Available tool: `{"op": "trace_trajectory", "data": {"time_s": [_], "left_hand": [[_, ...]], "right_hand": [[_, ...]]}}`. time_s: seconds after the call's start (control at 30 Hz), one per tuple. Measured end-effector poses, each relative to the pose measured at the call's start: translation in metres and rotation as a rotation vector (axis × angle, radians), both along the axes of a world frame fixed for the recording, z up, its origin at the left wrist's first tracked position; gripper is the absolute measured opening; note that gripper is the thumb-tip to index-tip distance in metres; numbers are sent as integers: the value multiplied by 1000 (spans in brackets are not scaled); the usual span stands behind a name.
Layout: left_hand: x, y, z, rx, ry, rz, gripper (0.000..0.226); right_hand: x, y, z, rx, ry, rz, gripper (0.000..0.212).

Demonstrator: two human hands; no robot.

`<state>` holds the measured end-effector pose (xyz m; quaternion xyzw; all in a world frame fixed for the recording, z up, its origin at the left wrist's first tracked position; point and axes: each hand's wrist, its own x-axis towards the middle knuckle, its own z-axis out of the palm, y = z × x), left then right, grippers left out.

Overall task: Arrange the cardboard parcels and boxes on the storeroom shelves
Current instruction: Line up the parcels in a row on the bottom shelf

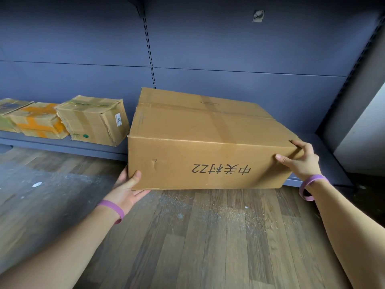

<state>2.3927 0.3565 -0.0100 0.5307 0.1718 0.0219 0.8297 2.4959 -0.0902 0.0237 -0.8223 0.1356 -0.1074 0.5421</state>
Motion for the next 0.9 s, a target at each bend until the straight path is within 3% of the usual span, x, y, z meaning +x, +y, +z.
{"op": "trace_trajectory", "data": {"time_s": [0.23,0.47,0.57,0.7,0.9], "left_hand": [[7,-13,-1,-55,34,160,64],[19,-54,15,-211,54,308,84],[21,-60,19,-275,82,300,72],[18,-68,21,-362,134,206,77],[20,-92,34,-414,133,117,70]], "right_hand": [[-23,-7,2,-77,-43,-11,67],[-55,-10,16,-68,-124,4,47],[-70,-10,26,-107,-191,-61,50],[-79,-10,40,-101,-287,-75,39],[-94,0,40,-144,-310,-125,38]]}}
